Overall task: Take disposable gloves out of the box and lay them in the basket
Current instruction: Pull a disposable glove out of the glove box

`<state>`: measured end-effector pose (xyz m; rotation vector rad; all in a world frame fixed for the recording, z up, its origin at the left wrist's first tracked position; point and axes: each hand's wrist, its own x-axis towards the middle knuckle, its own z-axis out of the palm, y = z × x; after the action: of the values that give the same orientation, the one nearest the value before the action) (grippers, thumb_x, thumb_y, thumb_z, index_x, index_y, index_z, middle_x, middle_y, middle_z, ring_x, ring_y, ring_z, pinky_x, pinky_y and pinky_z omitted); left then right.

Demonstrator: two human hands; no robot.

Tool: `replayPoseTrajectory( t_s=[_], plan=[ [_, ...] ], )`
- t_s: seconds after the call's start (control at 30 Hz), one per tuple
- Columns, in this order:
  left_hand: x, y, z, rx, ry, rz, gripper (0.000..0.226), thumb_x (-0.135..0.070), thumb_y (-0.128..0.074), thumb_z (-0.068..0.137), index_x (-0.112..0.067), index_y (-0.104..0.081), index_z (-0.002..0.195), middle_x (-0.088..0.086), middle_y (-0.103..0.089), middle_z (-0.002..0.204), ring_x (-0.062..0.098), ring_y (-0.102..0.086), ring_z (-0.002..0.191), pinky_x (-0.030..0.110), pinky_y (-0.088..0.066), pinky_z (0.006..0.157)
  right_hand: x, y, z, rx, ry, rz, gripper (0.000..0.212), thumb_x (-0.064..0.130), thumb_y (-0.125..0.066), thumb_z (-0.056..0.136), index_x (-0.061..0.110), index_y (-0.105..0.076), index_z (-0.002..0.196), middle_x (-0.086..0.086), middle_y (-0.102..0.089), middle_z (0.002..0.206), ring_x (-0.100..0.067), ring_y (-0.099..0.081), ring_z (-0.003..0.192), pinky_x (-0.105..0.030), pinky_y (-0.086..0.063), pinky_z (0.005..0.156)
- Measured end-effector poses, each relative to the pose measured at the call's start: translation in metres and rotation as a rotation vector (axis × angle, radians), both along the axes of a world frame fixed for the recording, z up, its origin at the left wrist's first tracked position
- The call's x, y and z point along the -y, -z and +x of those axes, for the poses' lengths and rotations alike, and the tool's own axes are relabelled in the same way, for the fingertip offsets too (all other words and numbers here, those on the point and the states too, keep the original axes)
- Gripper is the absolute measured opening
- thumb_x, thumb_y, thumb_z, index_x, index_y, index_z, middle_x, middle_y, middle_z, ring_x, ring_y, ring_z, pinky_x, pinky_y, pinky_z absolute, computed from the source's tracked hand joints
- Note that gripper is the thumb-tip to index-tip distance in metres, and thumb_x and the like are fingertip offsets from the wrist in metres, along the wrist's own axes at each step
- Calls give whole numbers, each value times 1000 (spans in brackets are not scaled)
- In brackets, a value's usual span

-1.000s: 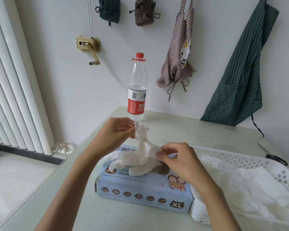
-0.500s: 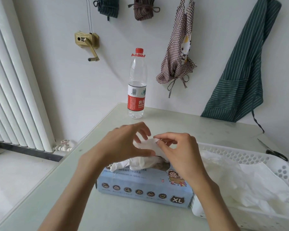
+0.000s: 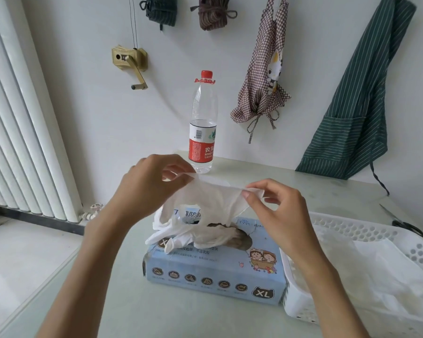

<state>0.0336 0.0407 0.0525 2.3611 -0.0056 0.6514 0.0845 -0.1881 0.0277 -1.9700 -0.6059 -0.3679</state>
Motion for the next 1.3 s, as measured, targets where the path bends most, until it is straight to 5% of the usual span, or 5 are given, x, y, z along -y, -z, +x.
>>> replayPoseTrajectory(
  t_s=[0.37, 0.6, 0.8, 1.07, 1.3],
  plan=[
    [17, 2, 7, 70, 73, -112, 8, -29, -64, 88, -34, -70, 89, -19, -72, 87, -3, -66, 87, 35, -53, 89, 9, -11, 4, -207, -20, 666, 13, 21, -56, 94, 12, -63, 88, 15, -57, 64, 3, -48, 61, -10, -39, 58],
    [53, -7, 10, 193, 114, -392, 6, -23, -67, 86, -23, -73, 85, -8, -74, 80, 4, -68, 82, 19, -53, 79, 40, -29, 1, 89, 166, 550, 21, 25, -52, 97, 25, -56, 77, 6, -48, 65, -4, -42, 59, -11, -34, 51],
    [90, -23, 23, 90, 322, -285, 15, -14, -60, 91, -18, -72, 100, -19, -72, 86, -4, -67, 87, 11, -50, 81, 97, -55, 1, 377, 362, 337, 19, 23, -55, 97, 19, -58, 79, 18, -51, 53, -3, -44, 52, -11, -30, 51],
    [156, -28, 50, 15, 330, -86, 19, -15, -57, 93, -18, -72, 104, -2, -71, 99, 16, -65, 86, 37, -52, 84, 177, -74, -4, 450, 591, 8, 19, 32, -56, 95, 15, -64, 91, 7, -60, 84, -14, -57, 76, -37, -49, 65],
    [165, -26, 31, 203, 204, -255, 7, -21, -65, 88, -24, -59, 87, -16, -67, 85, 3, -63, 83, 33, -52, 82, 178, -80, -26, 481, 530, 82, 23, 36, -54, 96, 16, -61, 87, 6, -32, 44, -13, -25, 41, -20, -19, 44]
  ],
)
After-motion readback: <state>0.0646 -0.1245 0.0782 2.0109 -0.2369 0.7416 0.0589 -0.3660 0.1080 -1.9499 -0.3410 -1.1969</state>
